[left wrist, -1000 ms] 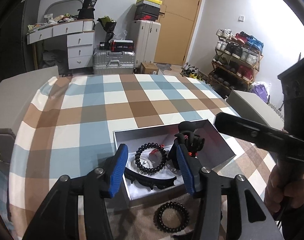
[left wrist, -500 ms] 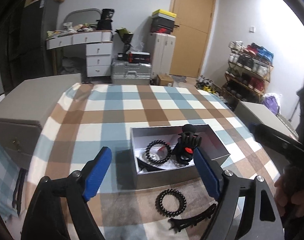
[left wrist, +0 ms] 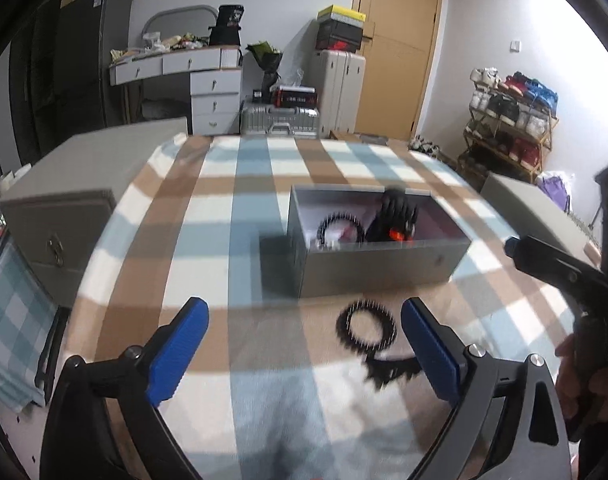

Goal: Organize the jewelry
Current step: 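Withdraw both grippers from the box back toward the table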

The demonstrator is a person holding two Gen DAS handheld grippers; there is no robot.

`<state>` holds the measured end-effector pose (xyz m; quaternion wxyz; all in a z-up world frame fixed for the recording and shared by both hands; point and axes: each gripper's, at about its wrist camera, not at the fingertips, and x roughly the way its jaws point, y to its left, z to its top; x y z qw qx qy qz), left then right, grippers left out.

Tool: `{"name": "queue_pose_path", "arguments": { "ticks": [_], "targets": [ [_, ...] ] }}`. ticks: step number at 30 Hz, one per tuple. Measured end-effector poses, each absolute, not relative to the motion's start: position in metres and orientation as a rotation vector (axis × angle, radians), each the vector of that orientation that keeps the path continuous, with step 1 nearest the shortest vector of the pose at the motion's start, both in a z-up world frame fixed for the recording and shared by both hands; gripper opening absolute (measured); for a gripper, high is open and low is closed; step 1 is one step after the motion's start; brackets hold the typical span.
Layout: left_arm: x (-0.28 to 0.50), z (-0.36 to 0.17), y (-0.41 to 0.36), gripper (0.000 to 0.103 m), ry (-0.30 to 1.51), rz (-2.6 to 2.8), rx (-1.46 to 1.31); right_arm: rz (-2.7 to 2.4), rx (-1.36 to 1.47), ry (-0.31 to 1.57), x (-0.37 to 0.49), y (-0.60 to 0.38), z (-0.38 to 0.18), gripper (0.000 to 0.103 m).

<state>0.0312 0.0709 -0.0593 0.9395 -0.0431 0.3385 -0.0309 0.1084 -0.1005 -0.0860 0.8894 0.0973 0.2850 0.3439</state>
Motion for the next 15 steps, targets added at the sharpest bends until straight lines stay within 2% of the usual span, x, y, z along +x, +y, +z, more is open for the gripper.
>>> {"name": "queue_pose_path", "arguments": {
  "ticks": [5, 12, 15],
  "targets": [
    [0.017, -0.071, 0.08, 0.095, 0.704, -0.028, -0.074, 0.737, 0.17, 0.715, 0.117, -0.078, -0.112, 0.103],
    [0.012, -0.083, 0.093, 0.095, 0.748, 0.008, -0.089, 0.754, 0.009, 0.787, 0.121, -0.032, -0.131, 0.103],
    [0.01, -0.087, 0.1, 0.095, 0.759, 0.02, -0.112, 0.737, -0.066, 0.787, 0.12, -0.016, -0.135, 0.099]
  ]
}}
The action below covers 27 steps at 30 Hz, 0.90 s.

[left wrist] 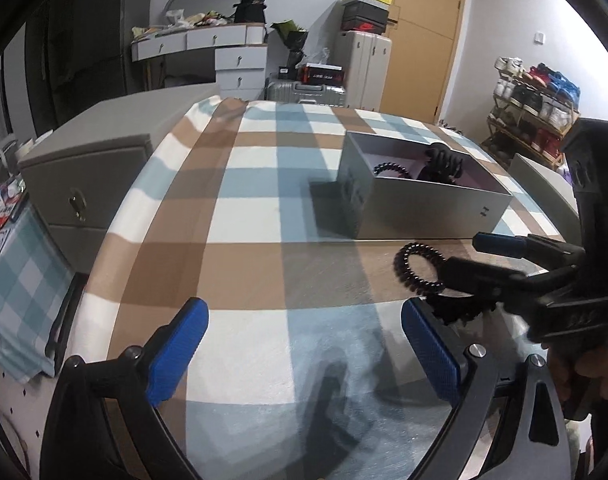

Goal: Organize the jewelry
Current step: 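Withdraw both grippers from the box back toward the table, then grasp the black coiled bracelet with the right gripper and lift it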

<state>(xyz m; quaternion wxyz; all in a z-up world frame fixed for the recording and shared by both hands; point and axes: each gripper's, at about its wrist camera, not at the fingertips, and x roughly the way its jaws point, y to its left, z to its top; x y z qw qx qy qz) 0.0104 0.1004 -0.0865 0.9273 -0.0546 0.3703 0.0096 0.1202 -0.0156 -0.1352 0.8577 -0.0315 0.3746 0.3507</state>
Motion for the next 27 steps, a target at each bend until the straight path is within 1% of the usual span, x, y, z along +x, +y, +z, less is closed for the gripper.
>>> {"name": "queue_pose_path", "arguments": {
  "ticks": [3, 5, 9, 12, 14, 17, 20, 27],
  "targets": [
    [0.01, -0.09, 0.106, 0.095, 0.767, 0.032, -0.133, 0.702, -0.131, 0.792, 0.122, -0.003, -0.14, 0.093],
    [0.009, -0.093, 0.11, 0.095, 0.777, 0.044, -0.146, 0.681, -0.204, 0.804, 0.124, 0.007, -0.145, 0.081],
    [0.006, -0.094, 0.117, 0.095, 0.782, 0.051, -0.171, 0.652, -0.306, 0.817, 0.124, 0.018, -0.152, 0.072],
    [0.004, -0.095, 0.121, 0.095, 0.781, 0.054, -0.182, 0.646, -0.334, 0.807, 0.121, 0.021, -0.153, 0.062],
    [0.003, -0.095, 0.122, 0.095, 0.784, 0.051, -0.185, 0.648, -0.331, 0.806, 0.12, 0.021, -0.153, 0.05],
    [0.002, -0.095, 0.122, 0.095, 0.786, 0.051, -0.183, 0.672, -0.355, 0.787, 0.116, 0.022, -0.152, 0.044],
    [0.001, -0.095, 0.122, 0.095, 0.785, 0.053, -0.184, 0.675, -0.365, 0.774, 0.113, 0.022, -0.152, 0.04],
    [0.001, -0.093, 0.121, 0.095, 0.785, 0.057, -0.183, 0.706, -0.262, 0.754, 0.113, 0.007, -0.143, 0.04]
  ]
}}
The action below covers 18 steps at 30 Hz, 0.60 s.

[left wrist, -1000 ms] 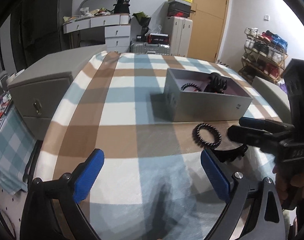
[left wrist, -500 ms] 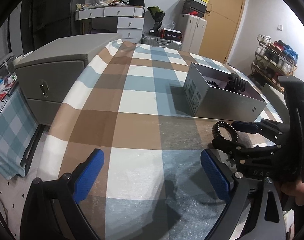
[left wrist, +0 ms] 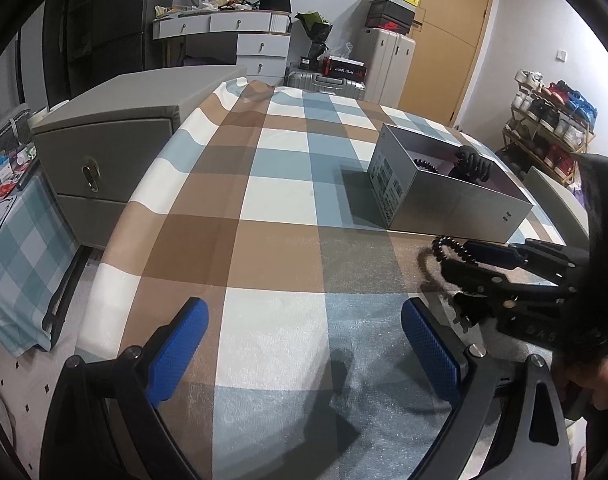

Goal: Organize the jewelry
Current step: 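Grasp the black coiled bracelet with the right gripper and lift it, then grasp the black curved comb with the left gripper while the right gripper holds the bracelet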

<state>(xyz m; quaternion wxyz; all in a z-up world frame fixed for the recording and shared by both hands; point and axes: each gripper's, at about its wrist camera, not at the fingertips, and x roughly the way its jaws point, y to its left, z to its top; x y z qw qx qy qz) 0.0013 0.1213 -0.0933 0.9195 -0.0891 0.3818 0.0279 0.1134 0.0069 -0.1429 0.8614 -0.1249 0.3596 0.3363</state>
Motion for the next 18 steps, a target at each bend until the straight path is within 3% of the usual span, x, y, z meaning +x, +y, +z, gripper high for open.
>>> {"name": "queue_pose_path", "arguments": {
  "ticks": [18],
  "targets": [
    [0.026, -0.089, 0.047, 0.095, 0.868, -0.16, -0.153, 0.639, 0.1, 0.637, 0.11, -0.107, -0.107, 0.041]
  ]
}}
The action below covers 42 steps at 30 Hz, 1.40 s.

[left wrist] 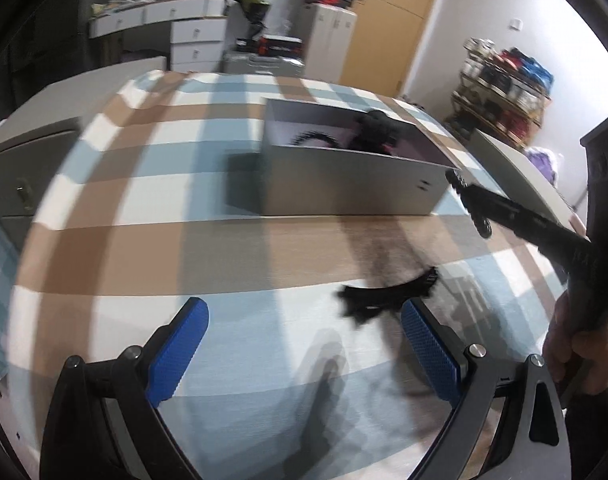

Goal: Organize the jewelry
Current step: 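Grasp the black curved comb with the left gripper while the right gripper holds the bracelet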

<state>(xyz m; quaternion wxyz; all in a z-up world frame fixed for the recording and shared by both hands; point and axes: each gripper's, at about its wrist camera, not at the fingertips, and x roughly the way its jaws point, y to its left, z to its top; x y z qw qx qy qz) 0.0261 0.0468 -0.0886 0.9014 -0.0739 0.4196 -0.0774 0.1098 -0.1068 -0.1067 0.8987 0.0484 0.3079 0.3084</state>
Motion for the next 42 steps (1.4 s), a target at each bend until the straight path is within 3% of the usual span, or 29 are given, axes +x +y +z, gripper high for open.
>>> {"name": "queue_pose_path", "arguments": {
  "ticks": [13, 23, 25, 27, 42],
  "targets": [
    [0.057, -0.104, -0.012, 0.095, 0.984, -0.161, -0.114, 0.61, 0.184, 0.612, 0.103, -0.158, -0.111, 0.041],
    [0.061, -0.112, -0.031, 0.095, 0.964, -0.082, 0.06, 0.632, 0.227, 0.614, 0.104, -0.17, -0.118, 0.043],
    [0.061, -0.111, -0.031, 0.093, 0.968, -0.085, 0.064, 0.639, 0.227, 0.609, 0.104, -0.17, -0.118, 0.043],
    [0.062, -0.109, -0.03, 0.084, 0.971, -0.098, 0.06, 0.641, 0.23, 0.606, 0.104, -0.171, -0.12, 0.043],
    [0.051, -0.089, -0.028, 0.083, 0.921, -0.112, 0.066, 0.642, 0.24, 0.609, 0.103, -0.172, -0.119, 0.044]
  ]
}}
